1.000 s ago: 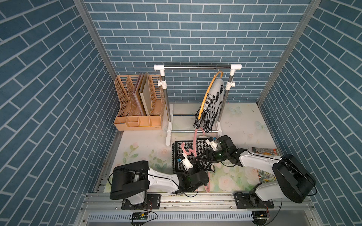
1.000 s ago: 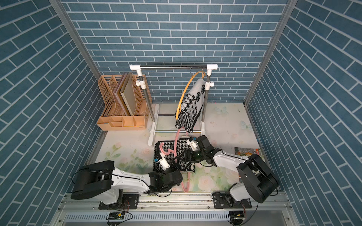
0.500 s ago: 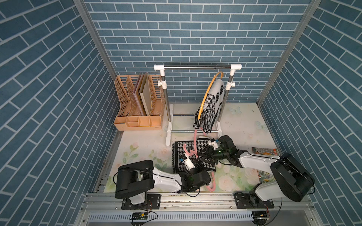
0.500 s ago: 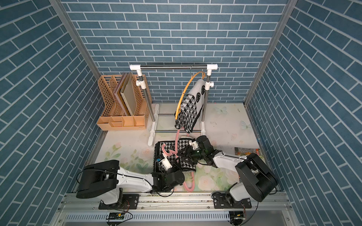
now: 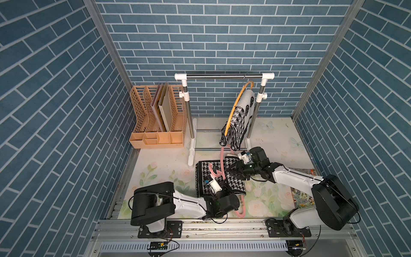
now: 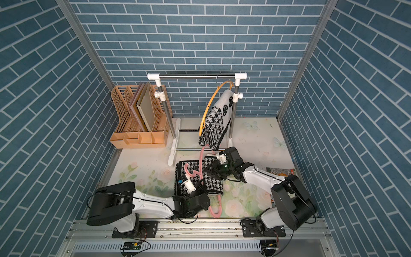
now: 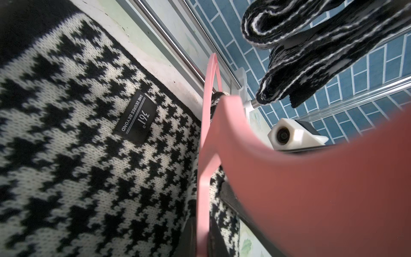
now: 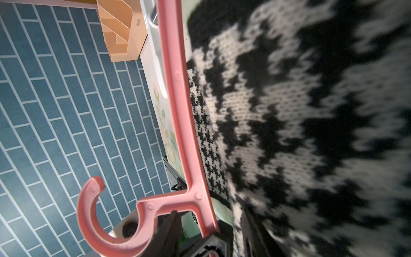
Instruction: Hang the scarf on the hanger
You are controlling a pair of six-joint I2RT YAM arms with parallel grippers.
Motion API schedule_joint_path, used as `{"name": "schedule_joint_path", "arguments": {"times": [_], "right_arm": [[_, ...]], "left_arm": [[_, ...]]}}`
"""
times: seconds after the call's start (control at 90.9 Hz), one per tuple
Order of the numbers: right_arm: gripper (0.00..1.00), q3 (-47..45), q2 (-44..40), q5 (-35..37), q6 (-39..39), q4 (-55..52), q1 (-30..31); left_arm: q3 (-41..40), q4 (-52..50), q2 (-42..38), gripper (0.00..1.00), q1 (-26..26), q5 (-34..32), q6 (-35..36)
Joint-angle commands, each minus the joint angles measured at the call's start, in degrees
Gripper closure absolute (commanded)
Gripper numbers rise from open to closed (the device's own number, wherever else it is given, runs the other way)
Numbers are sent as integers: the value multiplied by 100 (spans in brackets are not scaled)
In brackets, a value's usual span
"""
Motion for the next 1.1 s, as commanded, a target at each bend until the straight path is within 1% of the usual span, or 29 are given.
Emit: {"name": "schedule_joint_path", "arguments": {"times": [0.0, 0.242, 0.286, 0.484, 0.572, 0.693, 0.814, 0.935, 1.089], "right_arm": [[53, 105, -193, 17, -620, -616, -15], [56, 206, -510, 65, -1102, -938, -103], [58, 218, -553, 61, -1202, -990, -137], [77, 275, -704, 118, -1464, -1133, -332], [80, 257, -721, 366, -1540, -1327, -450], [83, 85, -471, 508, -1547, -1231, -481], [85, -61, 9, 448, -1446, -749, -482], [86, -139, 486, 212, -1324, -241, -432], [87, -210, 825, -21, -1324, 53, -414]], "left_arm": [[87, -379, 47, 100, 33, 312, 62], [121, -471, 38, 100, 40, 306, 62], [126, -486, 34, 100, 44, 308, 62], [124, -544, 22, 100, 62, 319, 54], [126, -563, 4, 100, 62, 312, 53], [125, -581, -57, 100, 64, 272, 106], [160, -575, -61, 100, 67, 280, 207], [298, -505, -28, 100, 64, 314, 600], [865, -595, 179, 100, 68, 468, 1595]]}}
